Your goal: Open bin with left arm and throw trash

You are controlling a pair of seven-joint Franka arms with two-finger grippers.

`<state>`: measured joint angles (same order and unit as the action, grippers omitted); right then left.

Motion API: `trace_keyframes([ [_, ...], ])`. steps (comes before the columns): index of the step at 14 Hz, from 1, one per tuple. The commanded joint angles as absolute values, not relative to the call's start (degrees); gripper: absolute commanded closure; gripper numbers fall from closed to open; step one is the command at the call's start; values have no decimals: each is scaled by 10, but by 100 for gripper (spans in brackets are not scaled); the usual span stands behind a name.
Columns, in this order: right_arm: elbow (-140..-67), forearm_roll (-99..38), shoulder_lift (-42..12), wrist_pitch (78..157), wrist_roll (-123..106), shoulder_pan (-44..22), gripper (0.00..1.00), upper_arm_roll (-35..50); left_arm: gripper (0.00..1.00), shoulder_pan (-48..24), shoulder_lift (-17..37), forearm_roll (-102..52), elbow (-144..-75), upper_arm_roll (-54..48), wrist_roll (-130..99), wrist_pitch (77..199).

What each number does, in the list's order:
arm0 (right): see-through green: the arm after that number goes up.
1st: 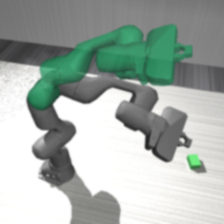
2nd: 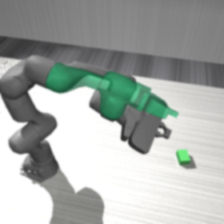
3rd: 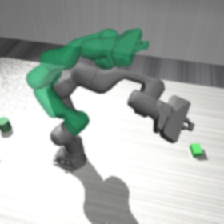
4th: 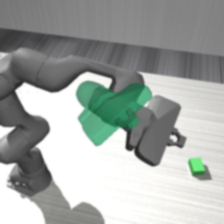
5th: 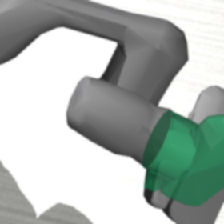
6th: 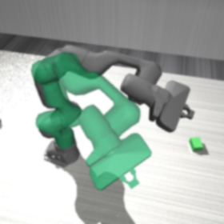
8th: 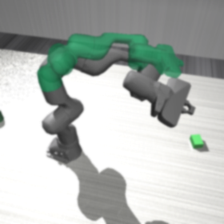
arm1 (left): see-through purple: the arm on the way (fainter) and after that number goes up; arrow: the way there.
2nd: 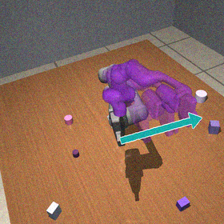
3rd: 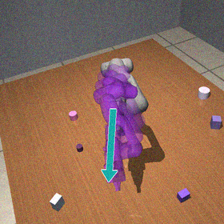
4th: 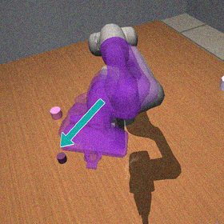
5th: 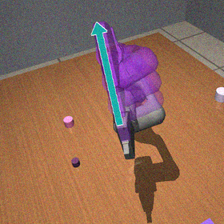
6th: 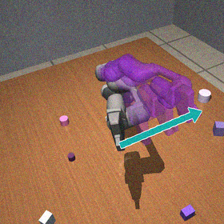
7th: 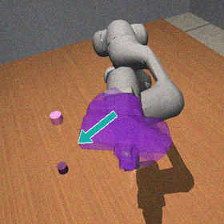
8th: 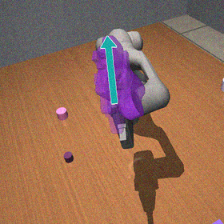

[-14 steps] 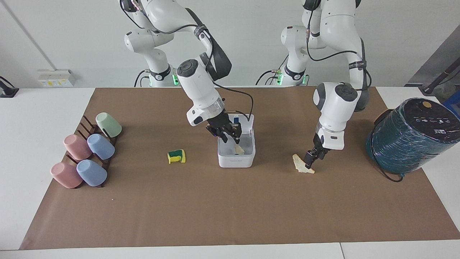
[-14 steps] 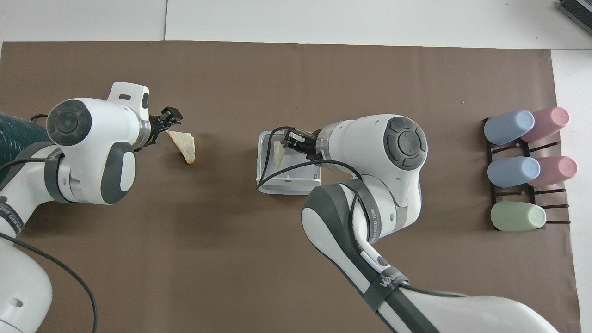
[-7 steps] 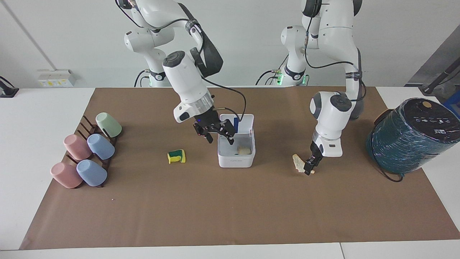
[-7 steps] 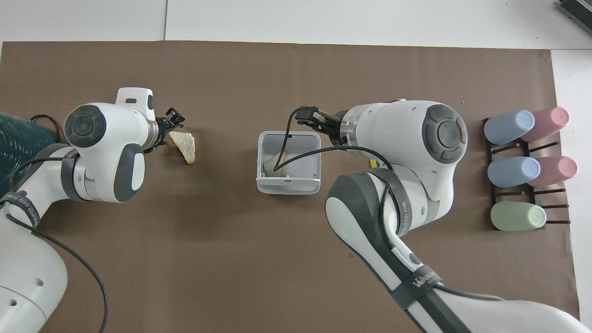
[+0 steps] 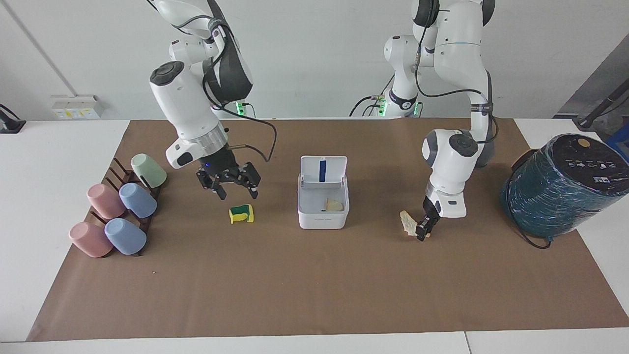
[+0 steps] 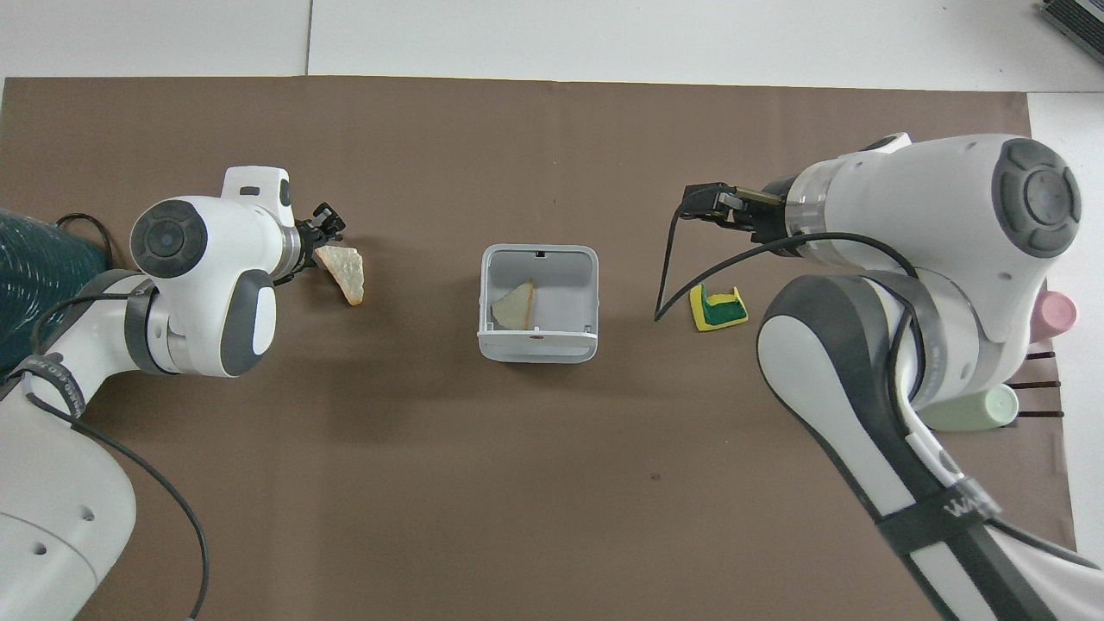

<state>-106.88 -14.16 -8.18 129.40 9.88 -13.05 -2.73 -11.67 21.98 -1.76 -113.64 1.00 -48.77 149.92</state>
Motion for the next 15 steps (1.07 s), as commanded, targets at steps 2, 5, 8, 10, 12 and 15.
trace_keyframes([
  [2,-1113,-134,-92,1306,-68,-89,0,-18,100,-121,221,-15,-1136,12,-498,1503],
  [5,-1156,-134,-117,1380,-92,-101,0,-18,100,-136,213,-14,-1095,13,-499,1445],
  [8,-1186,-134,-143,1425,-94,-120,0,-18,100,-147,212,-12,-1008,10,-498,1356],
  [10,-1201,-134,-137,1422,-99,-127,0,-18,100,-170,213,-11,-972,9,-498,1349],
  [12,-1235,-134,-127,1426,-98,-152,0,-18,100,-200,215,-11,-954,10,-500,1349],
  [15,-1242,-122,-129,1446,-125,-149,0,-19,100,-249,211,-11,-950,11,-551,1338],
])
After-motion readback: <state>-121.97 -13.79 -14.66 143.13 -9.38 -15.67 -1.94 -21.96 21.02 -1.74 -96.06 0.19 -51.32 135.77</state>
